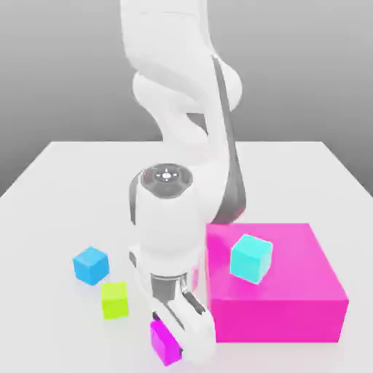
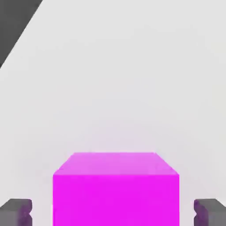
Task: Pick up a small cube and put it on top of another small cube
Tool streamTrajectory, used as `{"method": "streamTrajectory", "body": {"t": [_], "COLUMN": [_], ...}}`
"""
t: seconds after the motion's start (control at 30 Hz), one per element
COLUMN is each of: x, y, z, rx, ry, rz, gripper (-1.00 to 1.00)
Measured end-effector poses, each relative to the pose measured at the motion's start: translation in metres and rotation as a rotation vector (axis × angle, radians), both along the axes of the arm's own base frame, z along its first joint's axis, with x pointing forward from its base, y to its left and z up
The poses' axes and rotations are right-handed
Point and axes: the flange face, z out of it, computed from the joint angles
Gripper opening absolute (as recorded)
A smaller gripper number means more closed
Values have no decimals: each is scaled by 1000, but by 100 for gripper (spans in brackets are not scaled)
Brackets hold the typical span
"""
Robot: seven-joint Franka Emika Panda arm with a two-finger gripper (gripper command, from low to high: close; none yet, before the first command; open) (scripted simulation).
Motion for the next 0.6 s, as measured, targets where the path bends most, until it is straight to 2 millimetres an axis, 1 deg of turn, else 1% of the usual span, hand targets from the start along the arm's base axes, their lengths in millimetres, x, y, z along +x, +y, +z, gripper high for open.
{"method": "streamTrajectory", "body": {"t": [0.07, 0.1, 0.13, 0.2, 0.3, 0.33, 0.43, 0.47, 0.53, 0.57, 0.6], "x": [0, 0, 0, 1, 0, -4, -25, -34, -53, -63, -72], "y": [0, 0, 0, 0, 0, -6, -40, -56, -80, -92, -99], "z": [0, -6, -2, 16, 49, 57, 76, 81, 91, 95, 99], "rx": [0, 0, 0, 1, -1, -2, -4, -4, -4, -4, -3], "ry": [-2, -1, -1, -2, 0, 1, 4, 5, 5, 5, 4], "rz": [0, 0, 0, -2, 0, -4, -31, -53, -81, -96, -100], "gripper": [-100, -100, -100, -100, -100, -100, -100, -100, -100, -100, -100]}}
